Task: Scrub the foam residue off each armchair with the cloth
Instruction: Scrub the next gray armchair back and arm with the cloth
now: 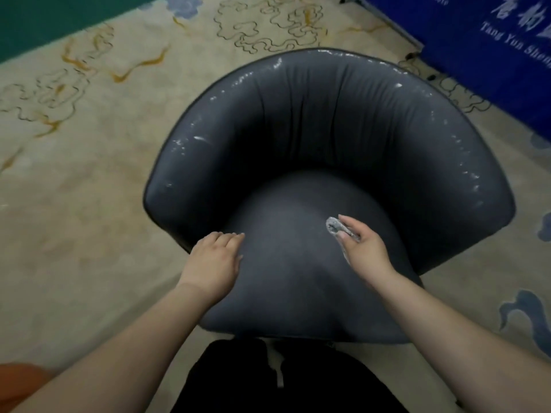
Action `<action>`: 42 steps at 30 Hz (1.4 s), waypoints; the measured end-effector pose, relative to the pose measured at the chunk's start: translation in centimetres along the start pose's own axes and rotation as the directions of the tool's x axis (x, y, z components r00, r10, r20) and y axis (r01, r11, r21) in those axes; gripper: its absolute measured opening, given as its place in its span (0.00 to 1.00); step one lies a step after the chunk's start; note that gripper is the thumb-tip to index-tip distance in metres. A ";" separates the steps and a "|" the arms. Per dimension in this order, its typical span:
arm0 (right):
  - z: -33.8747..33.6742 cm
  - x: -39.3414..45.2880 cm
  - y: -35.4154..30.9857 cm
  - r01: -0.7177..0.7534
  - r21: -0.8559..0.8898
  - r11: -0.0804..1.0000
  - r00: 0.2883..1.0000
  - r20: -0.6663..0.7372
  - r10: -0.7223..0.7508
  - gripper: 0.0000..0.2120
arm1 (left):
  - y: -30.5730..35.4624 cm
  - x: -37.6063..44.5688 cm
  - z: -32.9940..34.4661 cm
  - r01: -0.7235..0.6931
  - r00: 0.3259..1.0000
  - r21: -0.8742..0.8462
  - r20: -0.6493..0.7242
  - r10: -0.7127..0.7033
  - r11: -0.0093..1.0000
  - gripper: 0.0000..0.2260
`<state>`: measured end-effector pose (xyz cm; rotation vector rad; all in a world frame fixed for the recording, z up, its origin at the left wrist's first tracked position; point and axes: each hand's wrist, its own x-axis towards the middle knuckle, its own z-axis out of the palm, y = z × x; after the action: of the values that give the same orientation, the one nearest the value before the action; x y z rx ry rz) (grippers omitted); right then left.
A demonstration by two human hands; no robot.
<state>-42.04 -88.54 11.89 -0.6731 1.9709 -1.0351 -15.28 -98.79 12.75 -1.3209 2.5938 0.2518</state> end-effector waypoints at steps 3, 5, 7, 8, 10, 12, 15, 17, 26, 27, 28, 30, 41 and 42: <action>1.5 -2.3 -2.2 0.000 0.045 0.999 1.000 -0.012 0.001 0.17 | -2.0 -2.3 -1.5 -0.024 1.000 0.035 0.007 0.024 0.999 0.23; 3.0 -3.6 -3.5 -0.005 0.077 0.997 0.999 -0.048 0.008 0.16 | -3.8 -3.5 -2.1 -0.031 0.999 0.031 0.010 0.030 0.999 0.23; 5.0 -4.5 -4.7 -0.002 0.092 0.996 0.995 -0.095 0.011 0.16 | -5.9 -4.2 -2.7 -0.036 0.999 0.009 -0.001 0.036 0.999 0.23; 6.1 -5.0 -5.3 -0.003 0.103 0.995 0.993 -0.115 0.015 0.17 | -7.2 -4.4 -3.1 -0.047 0.999 0.000 -0.007 0.047 0.999 0.23; 8.6 -6.0 -6.5 -0.010 0.125 0.992 0.989 -0.146 0.028 0.18 | -9.9 -4.8 -4.0 -0.077 0.996 0.000 -0.033 0.077 0.997 0.23; 11.2 -7.0 -7.7 -0.035 0.178 0.983 0.983 -0.170 0.066 0.18 | -12.8 -5.0 -5.1 -0.109 0.993 0.007 -0.048 0.110 0.994 0.23; 14.8 -8.6 -9.2 -0.063 0.275 0.960 0.968 -0.217 0.125 0.17 | -17.1 -4.8 -6.7 -0.177 0.982 0.019 -0.062 0.178 0.984 0.23; 16.8 -9.6 -10.2 -0.067 0.317 0.946 0.958 -0.243 0.150 0.17 | -19.6 -4.1 -7.7 -0.213 0.974 0.005 -0.072 0.213 0.977 0.23; 19.6 -11.3 -12.3 -0.027 0.387 0.922 0.944 -0.293 0.151 0.16 | -23.8 1.0 -9.9 -0.214 0.974 -0.098 -0.100 0.204 0.972 0.21; 19.7 -10.8 -12.4 -0.031 0.382 0.924 0.949 -0.280 0.148 0.16 | -24.0 1.8 -9.9 -0.200 0.977 -0.109 -0.094 0.190 0.974 0.21; 19.8 -10.1 -12.6 -0.038 0.377 0.926 0.954 -0.262 0.146 0.16 | -24.2 2.4 -9.9 -0.183 0.981 -0.112 -0.093 0.173 0.977 0.21; 20.2 -8.6 -12.9 -0.049 0.370 0.928 0.962 -0.233 0.144 0.16 | -24.4 3.7 -9.7 -0.145 0.987 -0.113 -0.089 0.135 0.983 0.21; 24.0 -3.4 -15.6 -0.093 0.380 0.920 0.939 -0.274 0.208 0.17 | -25.9 13.4 -9.9 -0.196 0.980 -0.165 0.006 0.199 0.967 0.26; 24.6 -2.6 -16.1 -0.097 0.383 0.919 0.930 -0.294 0.220 0.17 | -26.3 14.9 -9.9 -0.219 0.974 -0.168 0.018 0.225 0.961 0.27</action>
<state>-18.73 -105.54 17.88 -0.1322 1.9931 -1.4344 -3.61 -128.03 16.82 -1.0583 2.7395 0.5337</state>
